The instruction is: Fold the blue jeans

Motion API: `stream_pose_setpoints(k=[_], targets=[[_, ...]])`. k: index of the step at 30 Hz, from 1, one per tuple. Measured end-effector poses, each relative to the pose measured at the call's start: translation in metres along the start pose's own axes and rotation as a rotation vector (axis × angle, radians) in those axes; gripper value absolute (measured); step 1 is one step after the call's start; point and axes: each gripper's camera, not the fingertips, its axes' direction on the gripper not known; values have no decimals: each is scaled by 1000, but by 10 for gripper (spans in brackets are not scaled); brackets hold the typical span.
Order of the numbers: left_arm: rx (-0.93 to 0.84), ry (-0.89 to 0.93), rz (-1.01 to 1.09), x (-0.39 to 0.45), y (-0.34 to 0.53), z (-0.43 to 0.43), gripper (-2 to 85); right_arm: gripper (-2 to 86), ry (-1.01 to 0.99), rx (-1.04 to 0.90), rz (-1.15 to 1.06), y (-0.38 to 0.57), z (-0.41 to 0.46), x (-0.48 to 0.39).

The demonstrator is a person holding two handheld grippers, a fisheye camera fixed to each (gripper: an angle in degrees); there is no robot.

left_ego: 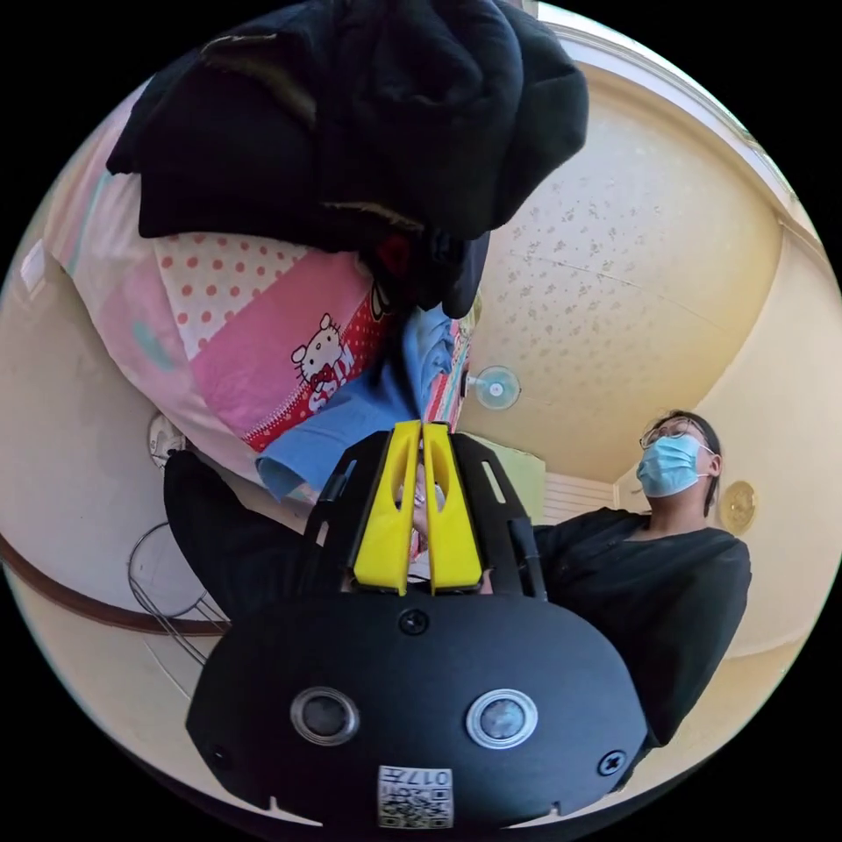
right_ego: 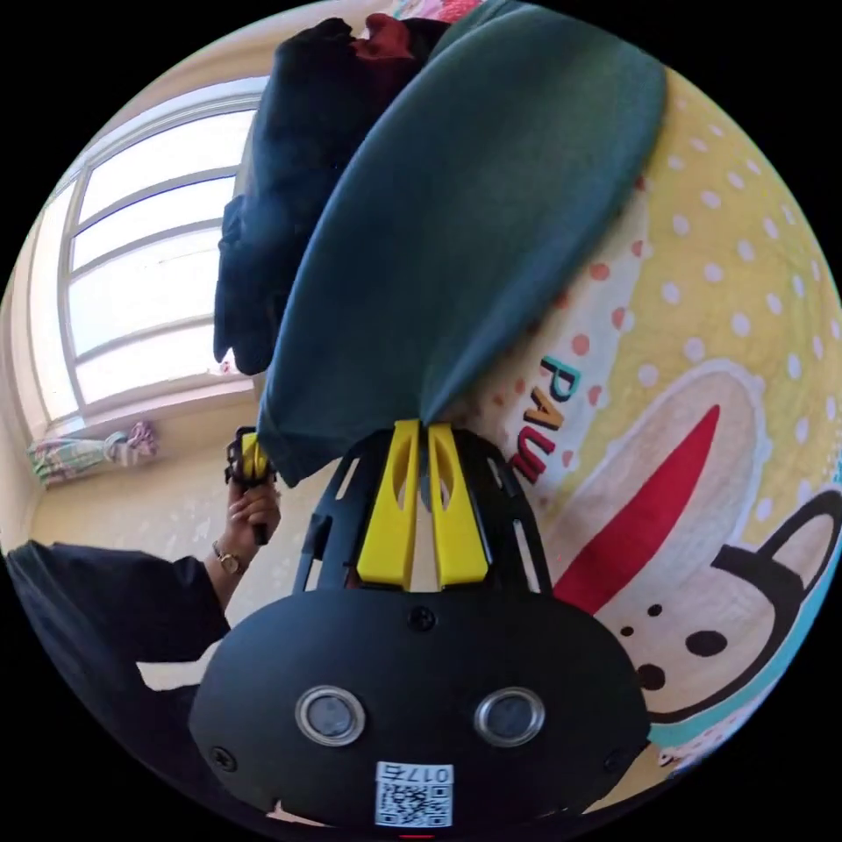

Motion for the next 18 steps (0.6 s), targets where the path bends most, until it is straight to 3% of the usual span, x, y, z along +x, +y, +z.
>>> stream_pose_setpoints(k=[3, 5, 9, 12, 15, 17, 18], targets=[[-111, 100, -5, -20, 1, 1, -10, 21, -91, -9, -88, 23, -45, -39], [-147, 67, -24, -36, 5, 3, -10, 19, -111, 23, -140, 38, -77, -71], [-183, -101, -94, -95, 8, 8, -9, 20, 155, -97, -158, 58, -67, -108], [-146, -361, -239, -159, 21, 6, -8, 24, 160, -201, -39, 68, -40, -86], [-94, -588, -320, -192, 54, -6, -3, 36, 234, -104, 78, 88, -67, -79], [-144, -557, -254, -192, 70, 13, 2, 47, 349, -14, 134, 108, -102, -79], [-260, -462, -196, -193, 76, 45, 7, 51, 431, 72, 162, 124, -129, -80]])
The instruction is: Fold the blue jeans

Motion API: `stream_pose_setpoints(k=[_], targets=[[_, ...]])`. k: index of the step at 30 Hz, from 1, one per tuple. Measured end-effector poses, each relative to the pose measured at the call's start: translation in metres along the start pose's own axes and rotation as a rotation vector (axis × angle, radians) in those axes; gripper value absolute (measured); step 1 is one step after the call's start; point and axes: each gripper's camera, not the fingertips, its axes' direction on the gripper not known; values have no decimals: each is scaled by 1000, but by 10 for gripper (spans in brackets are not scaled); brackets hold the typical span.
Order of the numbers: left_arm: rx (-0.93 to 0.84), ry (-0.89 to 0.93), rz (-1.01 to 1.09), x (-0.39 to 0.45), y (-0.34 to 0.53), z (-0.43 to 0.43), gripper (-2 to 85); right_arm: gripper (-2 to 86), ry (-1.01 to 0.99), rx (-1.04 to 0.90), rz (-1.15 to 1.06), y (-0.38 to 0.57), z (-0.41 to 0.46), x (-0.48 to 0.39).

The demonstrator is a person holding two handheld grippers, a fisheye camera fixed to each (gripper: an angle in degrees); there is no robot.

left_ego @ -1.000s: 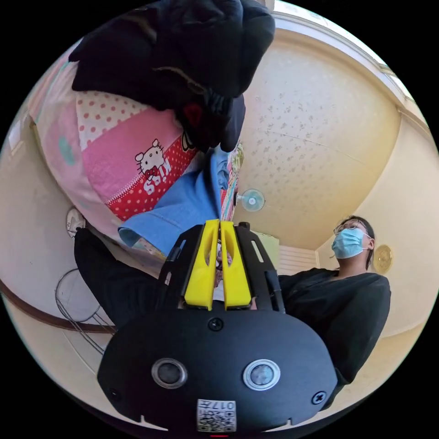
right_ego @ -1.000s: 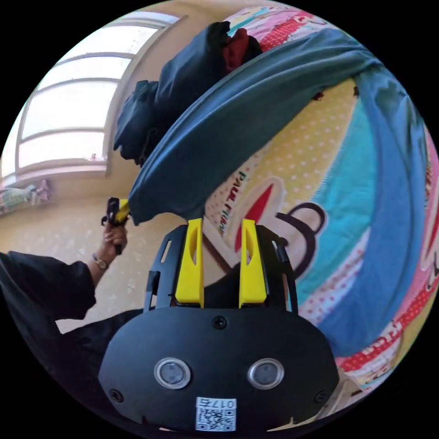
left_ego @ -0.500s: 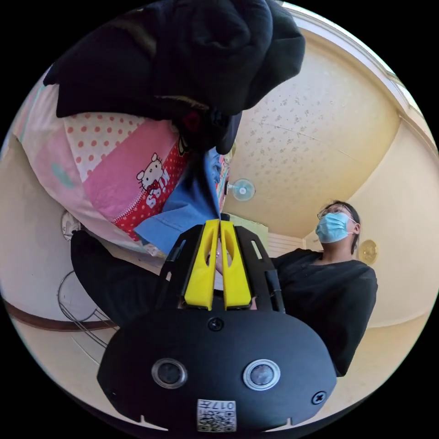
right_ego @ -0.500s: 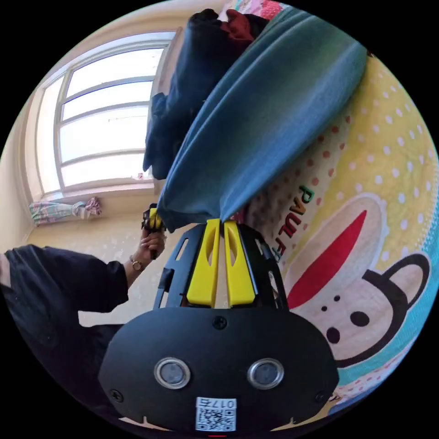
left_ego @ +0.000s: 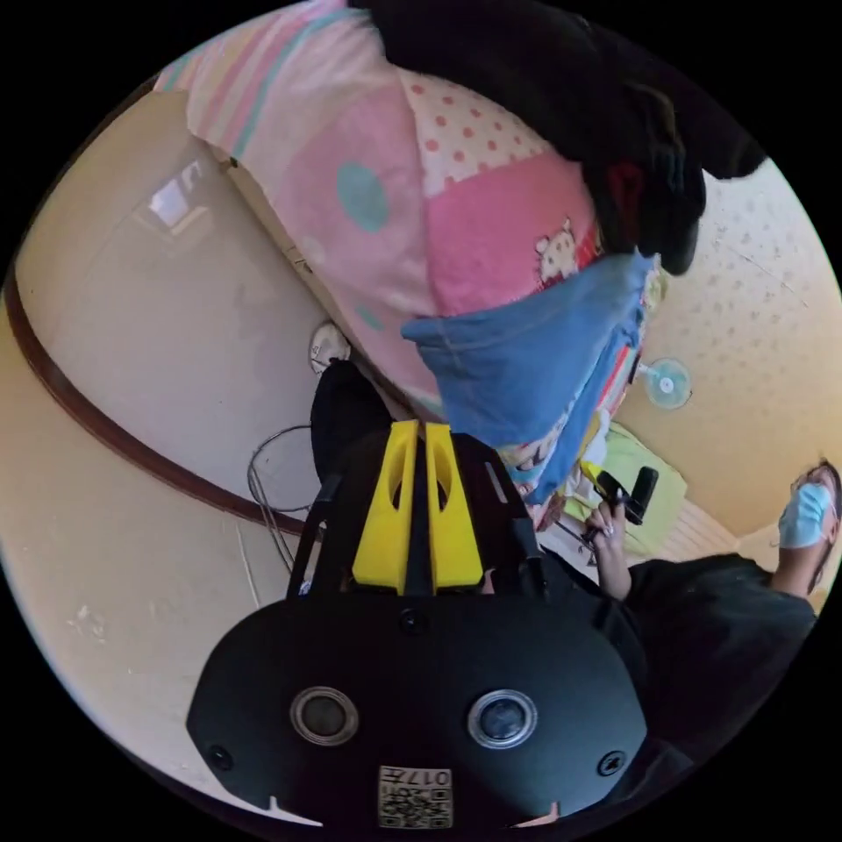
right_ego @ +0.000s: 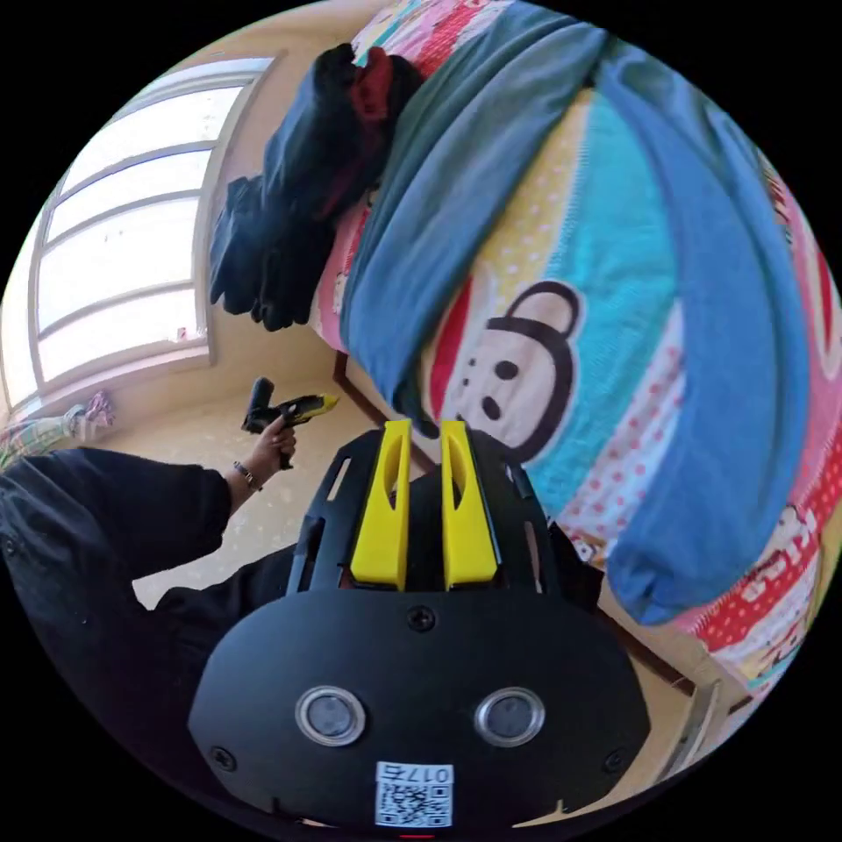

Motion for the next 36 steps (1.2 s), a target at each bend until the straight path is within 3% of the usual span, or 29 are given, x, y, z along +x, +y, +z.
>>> stream_pose_setpoints(k=[3, 7, 11, 13, 15, 18, 19, 21, 23, 26, 29, 33, 36], targets=[[-218, 56, 251, 68, -6, 101, 51, 57, 178, 168, 101, 34, -57, 36], [-432, 20, 527, 152, -24, 272, 123, 76, 216, 127, 261, 58, -76, 88], [-487, 39, 534, 161, -44, 395, 132, 80, 188, 192, 292, 86, -81, 107], [-512, -10, 448, 135, -51, 454, 95, 81, 167, 257, 268, 91, -88, 109], [-499, 35, 365, 106, -53, 471, 12, 86, 130, 329, 219, 84, -100, 112], [-474, 123, 311, 68, -45, 464, -3, 94, 26, 320, 150, 59, -103, 126], [-441, 100, 379, 63, -38, 448, -6, 95, -32, 292, 118, 51, -100, 130], [-380, 8, 464, 55, -27, 417, -8, 75, -286, 47, -5, 19, -72, 142], [-324, -68, 459, 39, -19, 386, -8, 50, -360, -49, -78, 14, -66, 135], [-239, -11, 441, 15, -5, 341, -9, 29, -365, -37, -197, 40, -93, 109], [-211, 63, 451, -6, 12, 321, -9, 17, -463, 55, -202, 96, -128, 97], [-254, -240, 408, -58, 25, 364, -7, 11, -533, 127, -81, 172, -111, 116], [-231, -288, 339, -87, 29, 396, 0, 11, -699, 124, 149, 198, -77, 145]])
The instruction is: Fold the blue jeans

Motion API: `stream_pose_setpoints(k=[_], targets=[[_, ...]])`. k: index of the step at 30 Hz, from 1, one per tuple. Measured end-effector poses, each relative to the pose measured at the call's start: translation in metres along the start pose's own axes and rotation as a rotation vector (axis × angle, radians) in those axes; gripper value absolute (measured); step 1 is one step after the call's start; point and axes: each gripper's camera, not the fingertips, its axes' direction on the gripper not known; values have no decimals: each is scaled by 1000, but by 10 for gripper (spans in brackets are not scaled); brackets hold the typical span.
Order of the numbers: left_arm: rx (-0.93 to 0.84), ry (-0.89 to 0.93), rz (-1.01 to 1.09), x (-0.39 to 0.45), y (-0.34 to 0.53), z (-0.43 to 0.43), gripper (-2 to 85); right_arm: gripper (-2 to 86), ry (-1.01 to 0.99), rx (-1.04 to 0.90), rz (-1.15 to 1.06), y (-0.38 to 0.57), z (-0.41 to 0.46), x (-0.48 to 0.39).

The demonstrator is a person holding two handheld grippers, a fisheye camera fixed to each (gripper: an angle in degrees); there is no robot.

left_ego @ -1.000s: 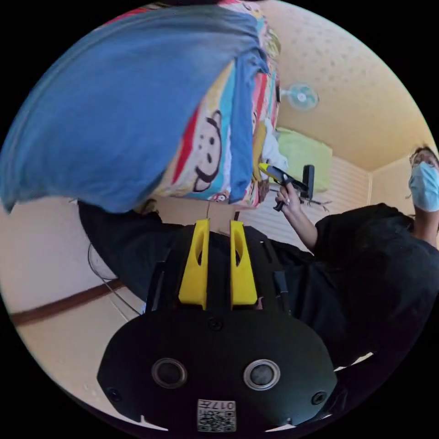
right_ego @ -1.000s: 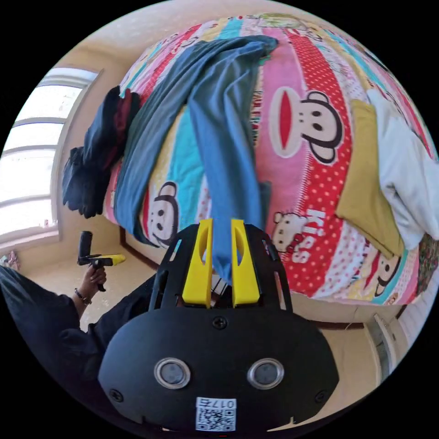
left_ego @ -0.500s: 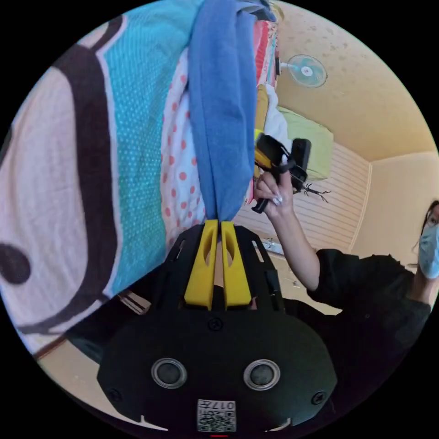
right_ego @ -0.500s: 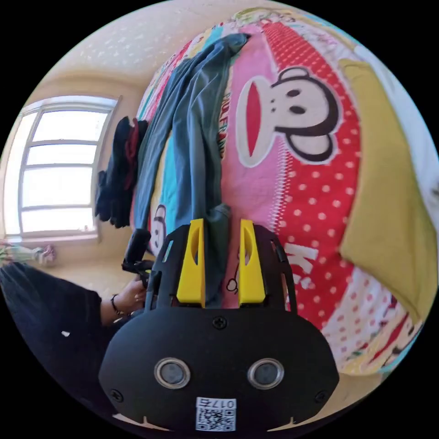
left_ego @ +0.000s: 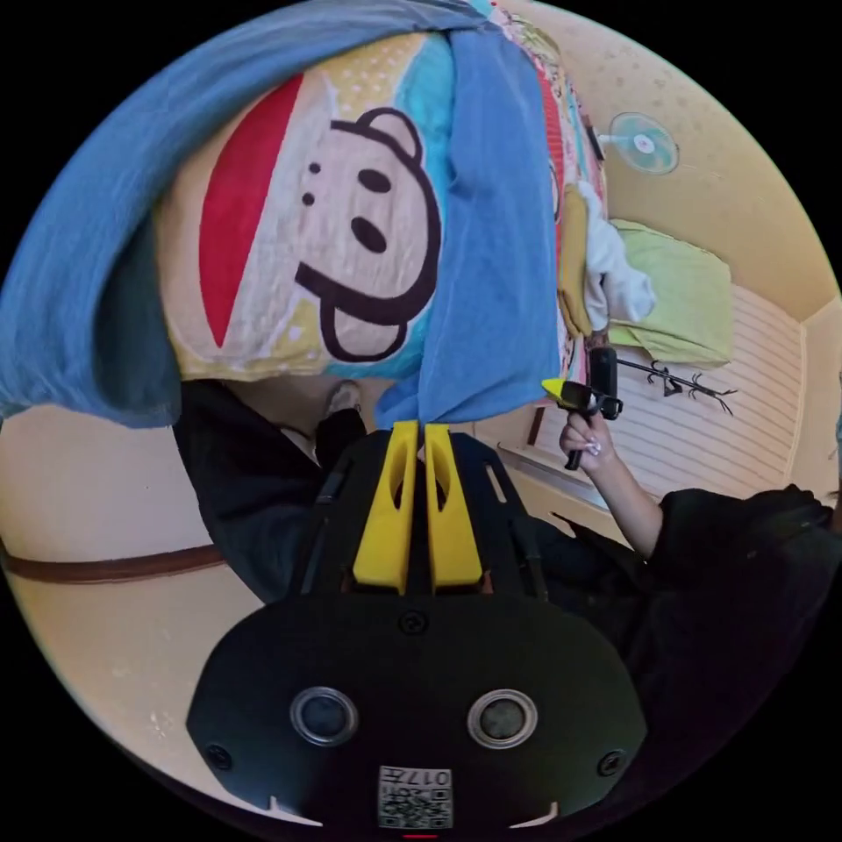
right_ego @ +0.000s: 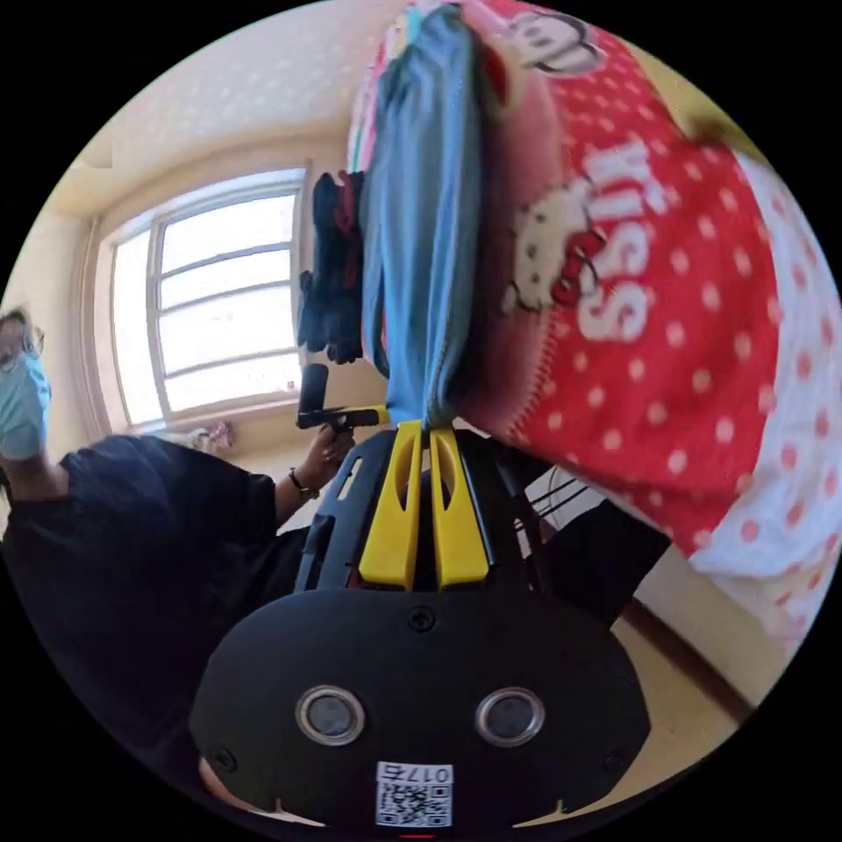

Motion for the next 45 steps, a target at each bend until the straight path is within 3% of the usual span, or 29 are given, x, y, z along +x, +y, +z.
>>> stream_pose_setpoints(k=[2, 5, 7, 12, 15, 18, 21, 25, 28, 33, 35, 39, 41, 44, 45], targets=[[56, -1, -20, -1, 6, 2, 12, 11, -8, 61, -52, 8, -4, -20], [155, -41, -83, 0, 18, -13, 74, 13, 161, 53, -161, 7, 0, -77], [196, -44, -3, 18, 14, -35, 101, 13, 225, 31, -240, 1, 8, -109], [196, 131, 192, 70, -32, -68, 133, 13, 251, -148, -342, -42, 61, -138], [42, -29, 313, 108, -77, -42, 135, 14, 195, -245, -359, -68, 102, -135], [-145, -176, 310, 112, -108, 3, 114, 15, 201, -268, -325, -87, 141, -132], [-62, -275, 294, 112, -102, -19, 4, 19, 264, -364, -272, -112, 156, -133], [60, 16, 261, 90, -93, -73, -8, 28, 276, -598, -282, -160, 132, -154], [65, 59, 218, 75, -98, -90, -9, 38, 225, -416, -195, -244, 67, -163], [44, 181, 210, 77, -109, -123, -10, 94, 144, 447, 13, -405, -45, -140], [11, 209, 202, 81, -113, -134, -10, 114, 91, 617, 74, -443, -54, -124], [-14, 313, 200, 86, -126, -177, -10, 111, 119, 679, 192, -506, -37, -102], [-11, 349, 192, 85, -135, -201, -10, 87, 124, 681, 127, -523, -25, -113], [6, 451, 184, 74, -146, -249, -9, 36, 303, 846, 59, -522, -4, -169], [27, 515, 173, 65, -147, -273, -9, 29, 352, 817, -6, -533, 13, -195]])
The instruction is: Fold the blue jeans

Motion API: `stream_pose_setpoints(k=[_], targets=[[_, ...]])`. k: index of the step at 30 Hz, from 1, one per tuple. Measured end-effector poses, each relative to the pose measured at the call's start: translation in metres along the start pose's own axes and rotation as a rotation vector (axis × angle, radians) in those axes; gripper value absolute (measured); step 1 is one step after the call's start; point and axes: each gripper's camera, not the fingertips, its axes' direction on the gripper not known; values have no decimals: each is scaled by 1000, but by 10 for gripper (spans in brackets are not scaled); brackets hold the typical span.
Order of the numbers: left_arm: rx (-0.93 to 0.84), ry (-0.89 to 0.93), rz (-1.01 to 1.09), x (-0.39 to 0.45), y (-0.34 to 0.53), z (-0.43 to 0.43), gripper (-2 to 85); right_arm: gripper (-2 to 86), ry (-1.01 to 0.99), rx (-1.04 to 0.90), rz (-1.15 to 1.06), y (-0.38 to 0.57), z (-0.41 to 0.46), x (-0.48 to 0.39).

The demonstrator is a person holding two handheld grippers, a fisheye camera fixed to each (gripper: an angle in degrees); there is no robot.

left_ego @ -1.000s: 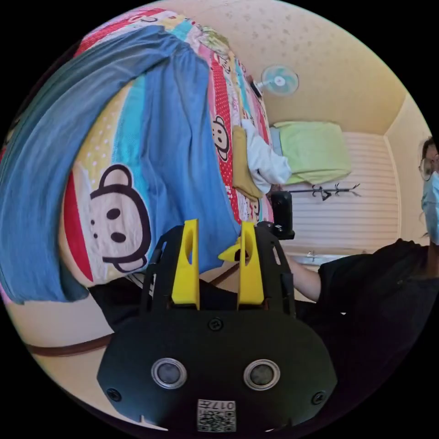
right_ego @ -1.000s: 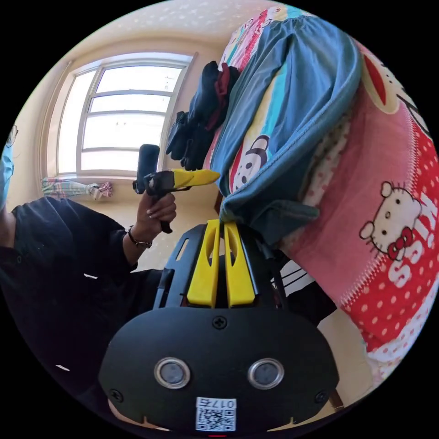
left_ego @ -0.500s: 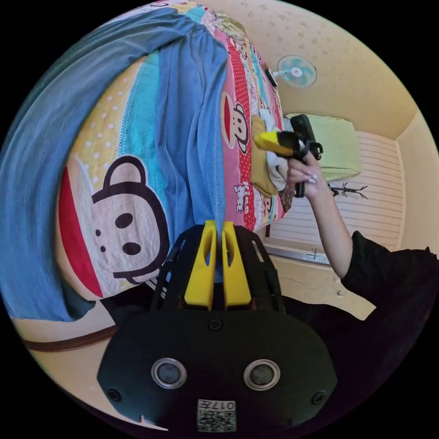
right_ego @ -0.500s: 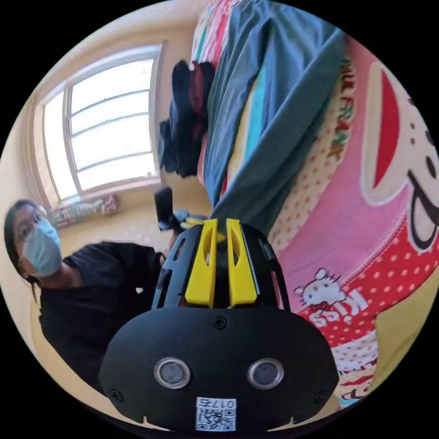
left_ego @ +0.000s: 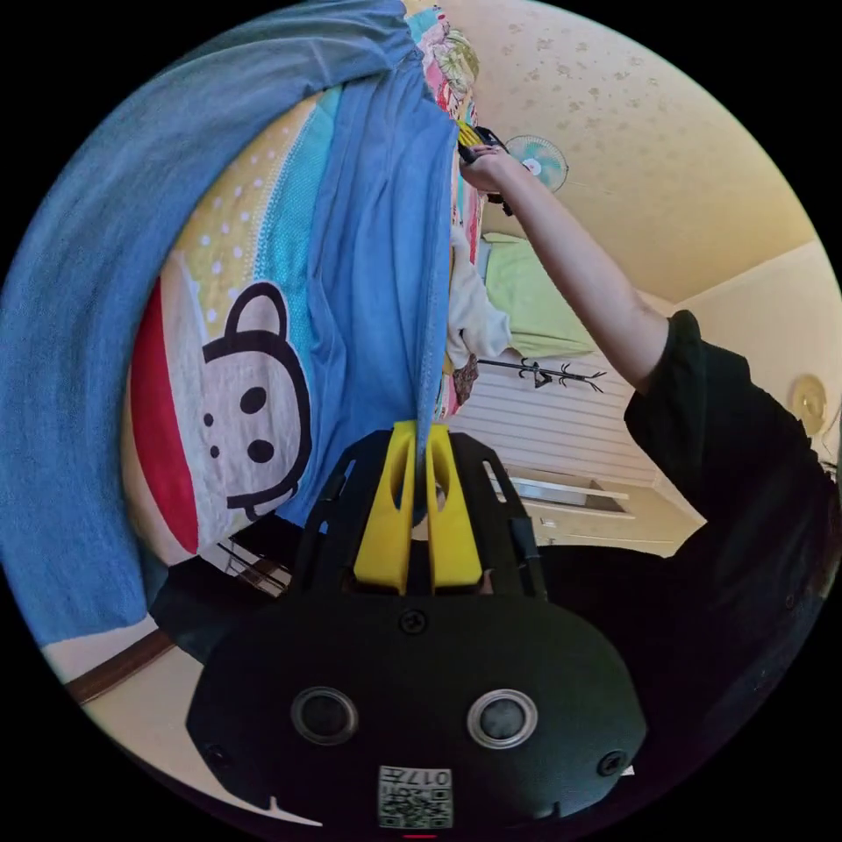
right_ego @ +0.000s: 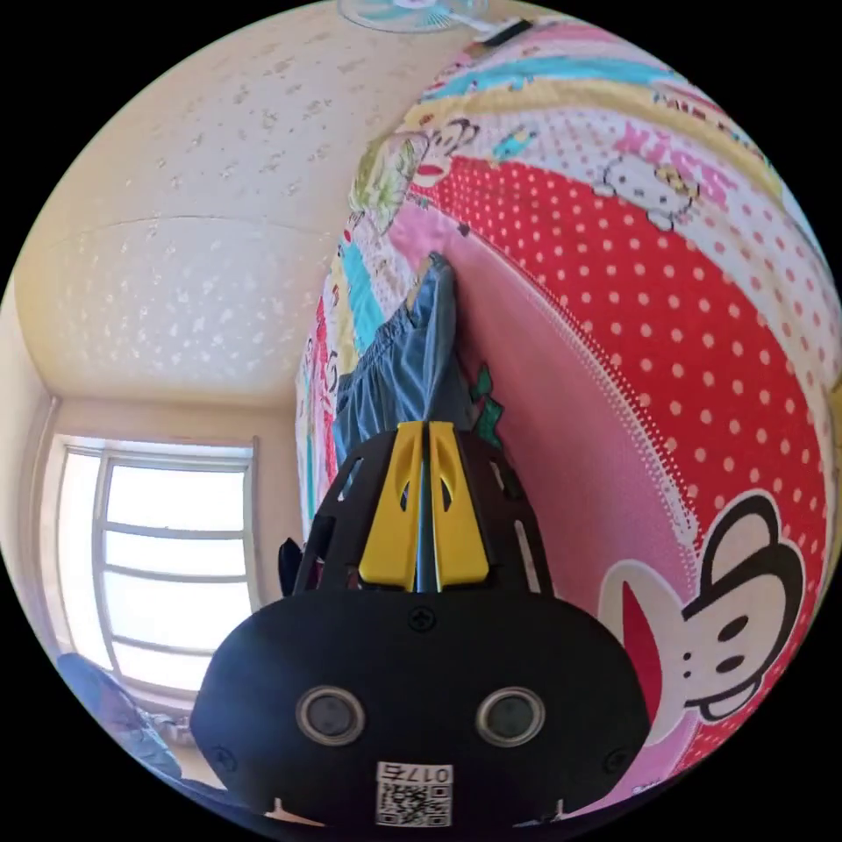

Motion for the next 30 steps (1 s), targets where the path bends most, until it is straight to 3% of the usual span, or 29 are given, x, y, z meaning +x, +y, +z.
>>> stream_pose_setpoints(k=[3, 7, 11, 14, 17, 21, 24, 28, 30], targets=[[101, 123, -28, 2, 3, -71, -9, 21, -37, -92, -207, 12, 50, -82], [297, 257, -139, -18, 19, -176, -8, 18, -74, -234, -255, 41, 146, -146], [387, 164, -200, -32, 24, -253, -5, 21, -99, -322, -204, 89, 252, -154], [390, -9, -279, -42, 22, -296, 8, 28, -88, -388, -176, 116, 284, -139], [463, -136, -382, -44, 29, -317, 41, 41, -151, -440, -268, 143, 261, -129], [511, -205, -334, -26, 15, -317, 105, 74, 50, -449, -416, 203, 169, -93], [500, -209, -277, -24, -14, -303, 137, 99, 199, -490, -380, 259, 110, -37], [511, -350, -366, -33, -30, -280, 91, 125, 231, -658, -205, 348, 83, 40], [530, -288, -402, -42, -25, -273, 61, 135, 131, -566, -185, 404, 67, 48]])
